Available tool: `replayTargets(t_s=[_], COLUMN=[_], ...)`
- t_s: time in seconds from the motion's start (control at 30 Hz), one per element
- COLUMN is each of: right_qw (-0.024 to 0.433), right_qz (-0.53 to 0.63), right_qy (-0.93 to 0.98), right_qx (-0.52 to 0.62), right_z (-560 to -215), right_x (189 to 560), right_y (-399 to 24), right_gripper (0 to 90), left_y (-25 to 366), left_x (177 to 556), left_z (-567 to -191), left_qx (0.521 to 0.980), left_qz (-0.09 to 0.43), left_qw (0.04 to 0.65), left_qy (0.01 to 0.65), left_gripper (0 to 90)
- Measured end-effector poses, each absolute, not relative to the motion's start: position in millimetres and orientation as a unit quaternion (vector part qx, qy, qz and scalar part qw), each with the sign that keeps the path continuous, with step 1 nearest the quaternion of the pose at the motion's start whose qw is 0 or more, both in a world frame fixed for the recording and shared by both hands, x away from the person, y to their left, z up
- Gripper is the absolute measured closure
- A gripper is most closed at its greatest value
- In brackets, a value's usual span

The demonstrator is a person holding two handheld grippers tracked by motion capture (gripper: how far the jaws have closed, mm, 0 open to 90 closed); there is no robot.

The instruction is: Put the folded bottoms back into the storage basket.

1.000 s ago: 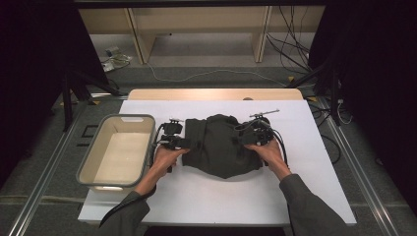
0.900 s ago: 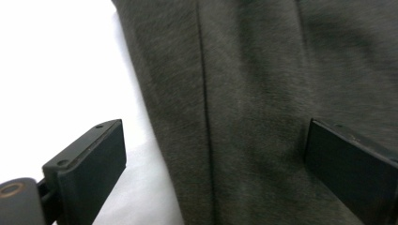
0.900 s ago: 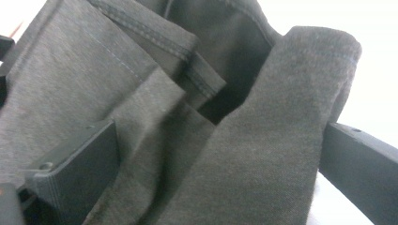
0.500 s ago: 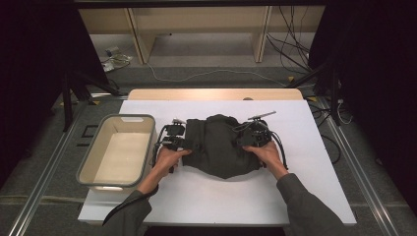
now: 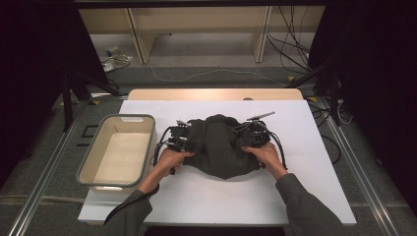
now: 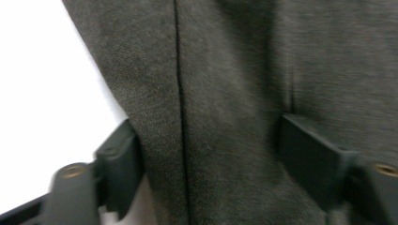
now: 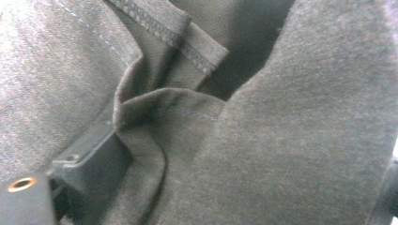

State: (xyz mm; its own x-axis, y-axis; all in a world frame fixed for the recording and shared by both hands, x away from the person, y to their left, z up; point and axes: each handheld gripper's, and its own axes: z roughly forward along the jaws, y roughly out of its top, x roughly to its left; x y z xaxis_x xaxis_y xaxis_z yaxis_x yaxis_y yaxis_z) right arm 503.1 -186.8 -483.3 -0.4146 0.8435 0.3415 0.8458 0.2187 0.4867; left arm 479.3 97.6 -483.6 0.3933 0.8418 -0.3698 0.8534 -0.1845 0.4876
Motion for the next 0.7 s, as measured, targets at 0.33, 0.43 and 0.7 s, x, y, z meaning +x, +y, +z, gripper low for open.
replayTargets(t_s=[0.33,0.43,0.7], right_qw=[0.054,0.061,0.062], right_qz=[-0.342,-0.353,-0.367], right_qy=[-0.773,-0.774,-0.777], right_qx=[-0.532,-0.522,-0.508], right_z=[-484.0,-482.9,-479.9], right_x=[502.1,500.7,497.2], right_y=[-187.1,-186.6,-184.5], right_gripper=[38.4,49.0,69.9], left_y=[91.9,91.1,93.9], left_x=[475.3,474.3,472.3], left_z=[-482.3,-482.1,-482.5], left_qx=[0.782,0.786,0.788], left_qz=[-0.015,-0.009,-0.006], left_qw=[0.322,0.321,0.338], left_qy=[0.533,0.528,0.516], left_gripper=[63.2,65.9,75.1])
